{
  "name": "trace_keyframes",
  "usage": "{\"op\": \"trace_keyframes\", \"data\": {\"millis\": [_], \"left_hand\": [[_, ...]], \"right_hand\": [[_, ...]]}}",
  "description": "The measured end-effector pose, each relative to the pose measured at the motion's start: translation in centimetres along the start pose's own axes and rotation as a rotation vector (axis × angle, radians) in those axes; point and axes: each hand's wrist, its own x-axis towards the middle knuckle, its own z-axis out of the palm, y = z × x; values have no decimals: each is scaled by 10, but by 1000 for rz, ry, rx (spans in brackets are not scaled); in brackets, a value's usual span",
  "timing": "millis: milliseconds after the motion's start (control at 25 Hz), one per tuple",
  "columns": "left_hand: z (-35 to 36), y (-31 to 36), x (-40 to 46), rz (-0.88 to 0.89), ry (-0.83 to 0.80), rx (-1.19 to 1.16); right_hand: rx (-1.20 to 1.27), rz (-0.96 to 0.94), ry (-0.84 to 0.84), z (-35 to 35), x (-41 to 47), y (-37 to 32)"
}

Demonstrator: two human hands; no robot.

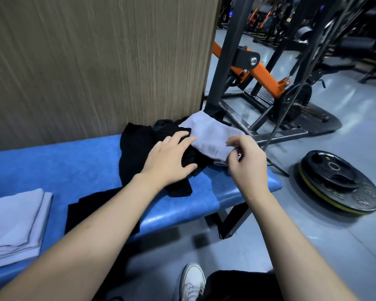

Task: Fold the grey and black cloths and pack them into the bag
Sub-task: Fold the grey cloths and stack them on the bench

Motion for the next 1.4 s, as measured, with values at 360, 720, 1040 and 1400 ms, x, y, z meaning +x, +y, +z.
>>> {"op": "trace_keyframes", "data": {"millis": [360, 720, 1040, 1400], "left_hand": [[31, 23, 50, -13, 99, 40], [13, 30, 58, -73, 284, -311], [-69, -29, 19, 34, 475, -334], [-135, -156, -105, -259, 432, -186]], "right_hand": [[-46, -224, -105, -23, -4, 14], [29, -224, 125, -45, -3, 15], [35, -190, 84, -7, 12, -16], [51, -306, -406, 110, 4, -125]]}}
